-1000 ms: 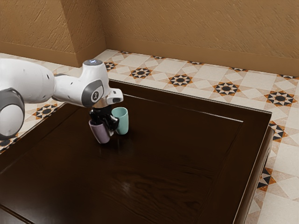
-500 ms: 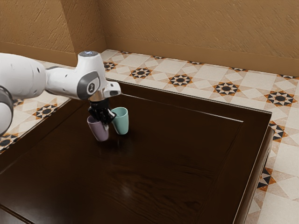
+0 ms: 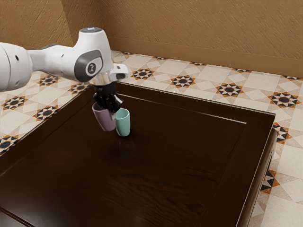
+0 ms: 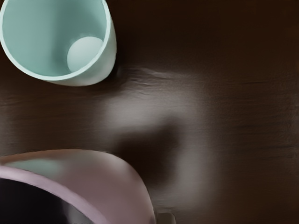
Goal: Place the left cup onto the right cup
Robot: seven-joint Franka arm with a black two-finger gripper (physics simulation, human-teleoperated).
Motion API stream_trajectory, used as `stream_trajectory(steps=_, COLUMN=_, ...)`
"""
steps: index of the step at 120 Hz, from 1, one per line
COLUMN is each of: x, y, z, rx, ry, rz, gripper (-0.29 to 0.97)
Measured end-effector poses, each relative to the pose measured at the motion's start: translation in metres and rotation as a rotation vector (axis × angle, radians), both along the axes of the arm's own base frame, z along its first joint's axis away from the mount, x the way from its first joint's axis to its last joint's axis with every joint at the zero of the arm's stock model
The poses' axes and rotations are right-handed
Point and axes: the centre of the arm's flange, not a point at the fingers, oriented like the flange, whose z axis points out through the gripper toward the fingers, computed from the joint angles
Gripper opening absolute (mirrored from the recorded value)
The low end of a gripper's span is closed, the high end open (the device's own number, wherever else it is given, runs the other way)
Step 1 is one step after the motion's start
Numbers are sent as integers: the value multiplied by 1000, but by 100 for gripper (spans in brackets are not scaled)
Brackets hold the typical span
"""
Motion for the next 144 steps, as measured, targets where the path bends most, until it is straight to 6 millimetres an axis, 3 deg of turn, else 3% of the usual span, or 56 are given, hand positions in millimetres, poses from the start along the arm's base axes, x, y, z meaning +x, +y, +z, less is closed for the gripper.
stream_trajectory(steps=19, x=9, y=-10, z=27, rx=6, ry=-13, rz=8, gripper=-10)
stream_trajectory(steps=40, x=32, y=-8, z=39, rx=27, ry=-19, rz=25, gripper=-10)
stream_trajectory(steps=122, x=87, y=-1, z=23, rx=62, ry=-15, rz=47, gripper=-10)
stream_trajectory(steps=144, x=93, y=0, z=17, rx=63, ry=-6, rz=44, gripper=-10)
